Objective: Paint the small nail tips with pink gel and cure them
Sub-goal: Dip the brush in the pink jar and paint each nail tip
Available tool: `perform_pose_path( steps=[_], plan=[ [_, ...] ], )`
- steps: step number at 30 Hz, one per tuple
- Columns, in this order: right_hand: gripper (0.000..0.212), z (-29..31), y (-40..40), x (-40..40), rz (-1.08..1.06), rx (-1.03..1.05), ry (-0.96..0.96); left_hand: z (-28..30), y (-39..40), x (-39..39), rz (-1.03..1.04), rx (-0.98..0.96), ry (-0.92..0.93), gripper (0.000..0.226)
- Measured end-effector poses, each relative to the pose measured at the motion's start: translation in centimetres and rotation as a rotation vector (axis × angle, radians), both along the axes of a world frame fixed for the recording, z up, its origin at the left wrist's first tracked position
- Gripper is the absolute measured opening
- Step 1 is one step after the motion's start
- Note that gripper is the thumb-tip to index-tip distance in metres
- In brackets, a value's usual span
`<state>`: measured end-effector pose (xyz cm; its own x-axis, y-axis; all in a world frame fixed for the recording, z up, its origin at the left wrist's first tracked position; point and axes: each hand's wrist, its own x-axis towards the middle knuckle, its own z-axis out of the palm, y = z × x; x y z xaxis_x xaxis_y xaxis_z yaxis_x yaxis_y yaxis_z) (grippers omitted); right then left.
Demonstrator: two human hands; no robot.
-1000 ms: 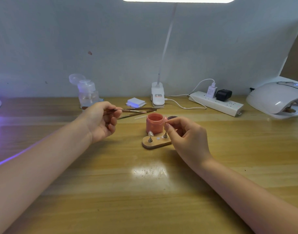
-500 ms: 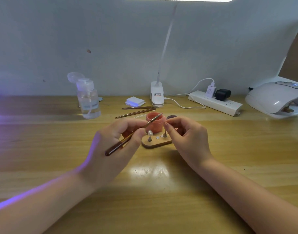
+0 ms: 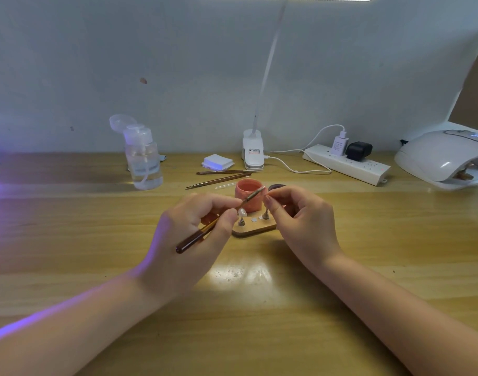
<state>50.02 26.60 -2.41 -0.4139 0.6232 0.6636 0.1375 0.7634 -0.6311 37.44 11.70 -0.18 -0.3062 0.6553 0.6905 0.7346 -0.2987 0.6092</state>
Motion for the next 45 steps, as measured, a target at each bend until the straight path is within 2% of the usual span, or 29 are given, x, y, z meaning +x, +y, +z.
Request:
perform_pose_path(
  steps=[7,11,14,19,26,30,34,45],
  plan=[
    [0.007,-0.07,-0.02,-0.01,0.009,-0.024,0.022,0.36,0.09,0.18,-0.022,0.020,-0.066,0.012],
    [0.007,-0.03,-0.06,-0.05,0.019,-0.043,0.025,-0.05,0.18,-0.03,-0.029,-0.015,-0.045,0.012],
    [0.007,0.02,-0.06,-0.04,0.034,-0.065,0.022,-0.04,-0.17,-0.20,-0.052,0.031,-0.039,0.018],
    [0.009,0.13,-0.22,-0.01,0.051,-0.064,0.014,0.31,0.24,0.14,-0.015,0.017,-0.078,0.011],
    [0.008,0.16,-0.32,0.05,0.055,-0.062,0.014,0.06,-0.06,0.07,-0.071,0.031,-0.075,0.018],
    [0.008,0.15,-0.32,0.02,0.040,-0.040,0.014,0.23,0.34,0.09,-0.030,0.008,-0.111,0.011],
    [0.006,0.16,-0.32,0.06,0.032,-0.025,0.023,-0.09,0.16,-0.08,-0.031,-0.011,-0.065,0.022],
    [0.007,0.24,-0.44,0.12,0.025,-0.001,0.009,-0.10,-0.10,-0.16,-0.033,-0.007,-0.033,0.021]
  ],
)
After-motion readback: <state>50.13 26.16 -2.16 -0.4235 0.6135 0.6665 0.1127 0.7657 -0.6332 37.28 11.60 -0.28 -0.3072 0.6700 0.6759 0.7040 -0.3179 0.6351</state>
